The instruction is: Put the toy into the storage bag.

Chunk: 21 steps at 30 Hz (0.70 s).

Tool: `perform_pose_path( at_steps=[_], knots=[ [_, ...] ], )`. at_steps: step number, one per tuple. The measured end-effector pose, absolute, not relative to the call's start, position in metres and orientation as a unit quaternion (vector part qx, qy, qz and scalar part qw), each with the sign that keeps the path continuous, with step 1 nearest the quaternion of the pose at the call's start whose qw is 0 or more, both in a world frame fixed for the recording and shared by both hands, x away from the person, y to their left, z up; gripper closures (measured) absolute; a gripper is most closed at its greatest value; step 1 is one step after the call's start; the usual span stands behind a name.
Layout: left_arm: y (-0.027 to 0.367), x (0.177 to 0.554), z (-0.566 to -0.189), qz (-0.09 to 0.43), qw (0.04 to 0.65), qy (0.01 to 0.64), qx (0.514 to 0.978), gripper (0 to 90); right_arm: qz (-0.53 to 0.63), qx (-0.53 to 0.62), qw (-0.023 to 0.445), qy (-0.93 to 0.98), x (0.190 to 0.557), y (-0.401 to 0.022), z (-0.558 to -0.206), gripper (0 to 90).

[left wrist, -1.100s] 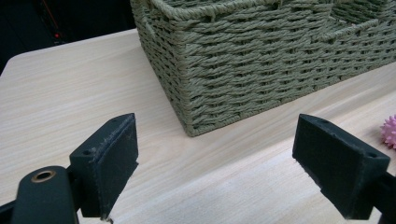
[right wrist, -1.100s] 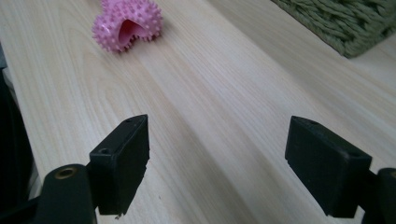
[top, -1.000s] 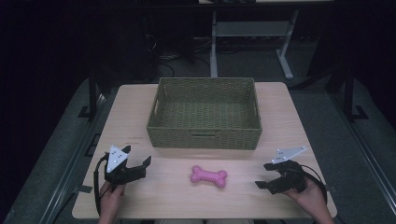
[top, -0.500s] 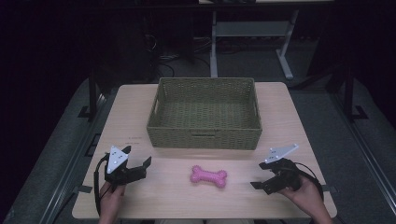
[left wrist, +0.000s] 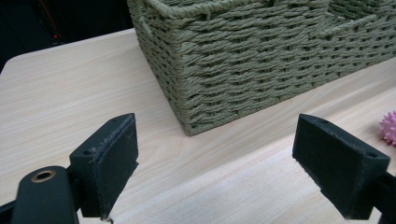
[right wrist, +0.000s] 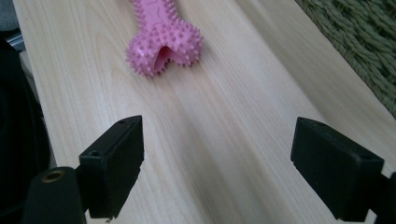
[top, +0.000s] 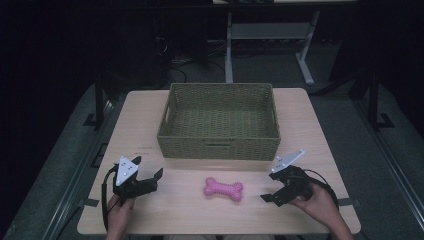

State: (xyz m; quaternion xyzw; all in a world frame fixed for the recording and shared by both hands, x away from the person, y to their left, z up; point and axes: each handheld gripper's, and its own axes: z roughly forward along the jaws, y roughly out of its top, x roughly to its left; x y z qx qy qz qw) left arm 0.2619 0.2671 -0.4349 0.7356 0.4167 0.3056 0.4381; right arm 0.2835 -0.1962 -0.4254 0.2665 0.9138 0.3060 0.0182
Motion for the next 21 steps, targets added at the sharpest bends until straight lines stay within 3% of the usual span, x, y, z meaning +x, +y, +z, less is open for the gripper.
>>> perform_pose_path(
  at_steps=[21],
  knots=[
    [0.270, 0.262, -0.435, 0.305, 0.444, 0.427, 0.726, 13.9, 0.287, 0.233, 0.004, 0.929, 0.296, -0.167, -0.415, 15.6]
  ],
)
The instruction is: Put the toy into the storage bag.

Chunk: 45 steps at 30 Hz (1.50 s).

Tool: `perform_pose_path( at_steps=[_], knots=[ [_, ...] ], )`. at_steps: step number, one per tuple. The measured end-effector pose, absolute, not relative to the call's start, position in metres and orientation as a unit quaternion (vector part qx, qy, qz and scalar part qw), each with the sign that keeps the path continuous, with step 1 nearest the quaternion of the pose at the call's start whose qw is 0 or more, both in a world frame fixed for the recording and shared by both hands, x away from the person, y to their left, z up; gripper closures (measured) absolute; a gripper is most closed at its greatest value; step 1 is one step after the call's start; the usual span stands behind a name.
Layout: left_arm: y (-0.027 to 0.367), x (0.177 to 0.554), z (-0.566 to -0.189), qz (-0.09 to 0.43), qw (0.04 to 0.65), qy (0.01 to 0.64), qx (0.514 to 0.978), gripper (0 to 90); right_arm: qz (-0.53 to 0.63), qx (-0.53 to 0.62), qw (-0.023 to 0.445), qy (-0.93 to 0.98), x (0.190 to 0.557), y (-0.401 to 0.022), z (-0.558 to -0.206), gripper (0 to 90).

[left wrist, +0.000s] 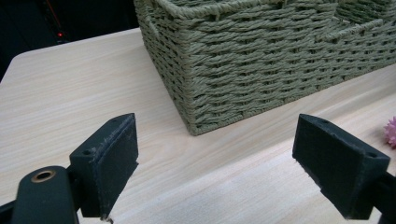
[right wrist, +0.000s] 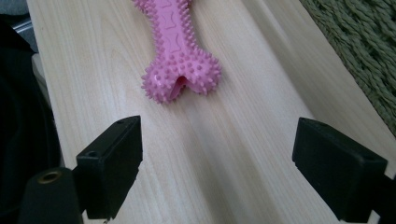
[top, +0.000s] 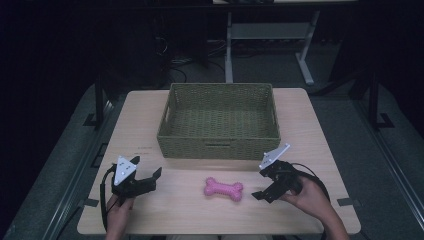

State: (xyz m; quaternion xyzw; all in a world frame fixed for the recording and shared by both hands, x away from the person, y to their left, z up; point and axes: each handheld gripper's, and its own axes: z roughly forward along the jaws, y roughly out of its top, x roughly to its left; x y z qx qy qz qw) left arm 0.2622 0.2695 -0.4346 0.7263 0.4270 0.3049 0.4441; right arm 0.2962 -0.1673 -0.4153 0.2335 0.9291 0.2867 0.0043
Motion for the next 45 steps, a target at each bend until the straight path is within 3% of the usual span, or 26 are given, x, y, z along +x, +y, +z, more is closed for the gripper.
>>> perform_pose_path(
  at_steps=[45],
  knots=[
    [0.279, 0.262, -0.433, 0.307, 0.449, 0.435, 0.718, 13.8, 0.228, 0.151, -0.015, 0.962, 0.304, -0.081, -0.416, 15.4]
  ],
)
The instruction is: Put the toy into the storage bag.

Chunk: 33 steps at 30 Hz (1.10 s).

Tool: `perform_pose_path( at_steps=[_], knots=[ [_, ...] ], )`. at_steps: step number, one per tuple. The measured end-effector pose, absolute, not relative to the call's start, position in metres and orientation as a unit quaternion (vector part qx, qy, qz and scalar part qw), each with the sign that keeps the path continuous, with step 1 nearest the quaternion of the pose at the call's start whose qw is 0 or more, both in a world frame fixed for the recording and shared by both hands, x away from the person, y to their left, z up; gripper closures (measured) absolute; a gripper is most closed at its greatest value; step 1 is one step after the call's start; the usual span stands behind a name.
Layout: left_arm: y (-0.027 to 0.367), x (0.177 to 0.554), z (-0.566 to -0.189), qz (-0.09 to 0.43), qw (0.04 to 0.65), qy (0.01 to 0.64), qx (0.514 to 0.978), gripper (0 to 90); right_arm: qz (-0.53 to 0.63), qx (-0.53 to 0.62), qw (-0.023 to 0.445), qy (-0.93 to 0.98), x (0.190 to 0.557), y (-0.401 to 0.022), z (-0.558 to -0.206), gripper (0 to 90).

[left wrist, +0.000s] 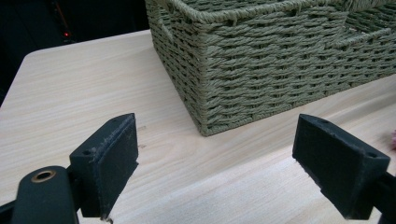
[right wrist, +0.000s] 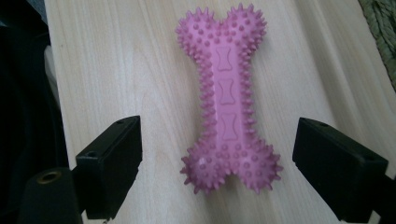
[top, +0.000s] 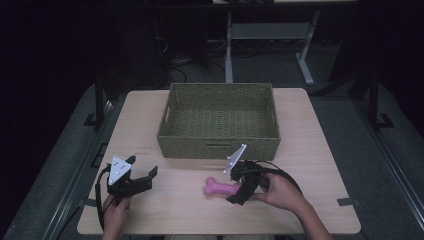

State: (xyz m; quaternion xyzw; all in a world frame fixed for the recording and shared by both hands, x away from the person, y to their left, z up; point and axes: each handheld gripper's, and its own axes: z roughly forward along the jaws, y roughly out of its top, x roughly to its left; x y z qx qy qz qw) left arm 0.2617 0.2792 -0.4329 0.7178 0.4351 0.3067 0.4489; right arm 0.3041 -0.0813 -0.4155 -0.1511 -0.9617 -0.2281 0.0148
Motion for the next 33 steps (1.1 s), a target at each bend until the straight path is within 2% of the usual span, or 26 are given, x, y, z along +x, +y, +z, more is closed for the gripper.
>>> perform_pose_path(
  at_steps=[17, 33],
  knots=[
    [0.279, 0.262, -0.433, 0.306, 0.451, 0.434, 0.717, 13.8, -0.214, -0.138, 0.025, -0.967, 0.310, -0.060, -0.427, 17.2],
    [0.280, 0.262, -0.433, 0.305, 0.453, 0.434, 0.717, 13.8, -0.194, -0.124, 0.010, -0.973, 0.318, -0.050, -0.432, 35.0]
  ],
)
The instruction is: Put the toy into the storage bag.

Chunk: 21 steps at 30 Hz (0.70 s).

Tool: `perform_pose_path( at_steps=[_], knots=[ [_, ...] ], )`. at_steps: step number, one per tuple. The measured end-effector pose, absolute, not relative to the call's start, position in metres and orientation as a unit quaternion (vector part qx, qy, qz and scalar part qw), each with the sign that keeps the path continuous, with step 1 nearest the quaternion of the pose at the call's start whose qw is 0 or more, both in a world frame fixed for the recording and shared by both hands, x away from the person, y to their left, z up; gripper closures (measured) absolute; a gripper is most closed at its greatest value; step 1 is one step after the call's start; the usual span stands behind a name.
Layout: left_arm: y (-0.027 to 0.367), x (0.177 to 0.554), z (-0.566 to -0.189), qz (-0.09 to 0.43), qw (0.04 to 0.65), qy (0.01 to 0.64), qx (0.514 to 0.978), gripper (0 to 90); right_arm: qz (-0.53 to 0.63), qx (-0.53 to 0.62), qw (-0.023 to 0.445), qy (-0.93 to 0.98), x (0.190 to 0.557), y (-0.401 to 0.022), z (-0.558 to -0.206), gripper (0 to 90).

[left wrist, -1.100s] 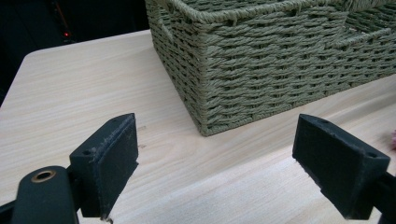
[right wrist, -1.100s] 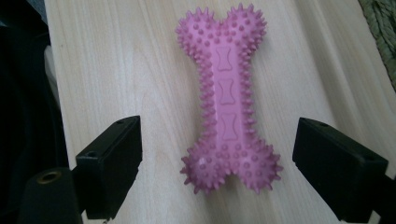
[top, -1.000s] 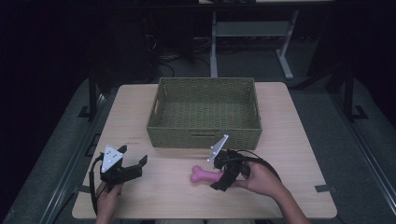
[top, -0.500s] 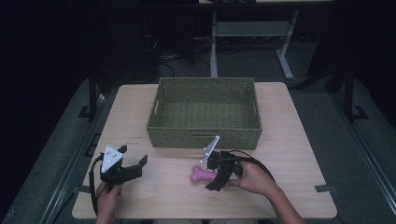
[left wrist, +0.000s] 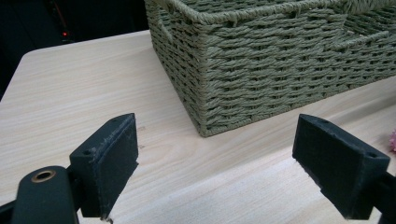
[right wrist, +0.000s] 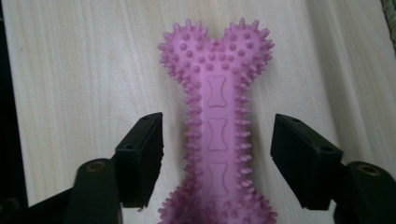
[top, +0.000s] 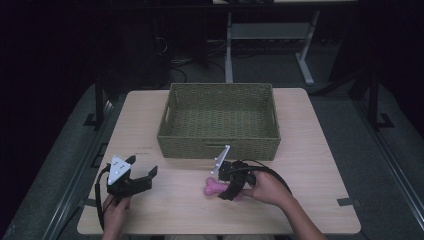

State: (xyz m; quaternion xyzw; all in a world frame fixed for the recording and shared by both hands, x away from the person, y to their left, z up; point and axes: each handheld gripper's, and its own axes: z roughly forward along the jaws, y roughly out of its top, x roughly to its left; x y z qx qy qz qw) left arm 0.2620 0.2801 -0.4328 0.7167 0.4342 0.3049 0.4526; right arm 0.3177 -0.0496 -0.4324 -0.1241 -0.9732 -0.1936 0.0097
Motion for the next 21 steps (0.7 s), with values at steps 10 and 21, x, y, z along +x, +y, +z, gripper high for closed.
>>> perform_pose_path(
  at_steps=[10, 21],
  knots=[
    [0.2808, 0.2625, -0.4330, 0.305, 0.453, 0.435, 0.716, 13.8, -0.180, -0.108, 0.001, -0.978, 0.3157, -0.0446, -0.4367, 45.7],
    [0.2826, 0.2622, -0.4329, 0.303, 0.455, 0.438, 0.713, 13.8, -0.174, -0.094, -0.006, -0.980, 0.3144, -0.0426, -0.4385, 56.3]
  ],
)
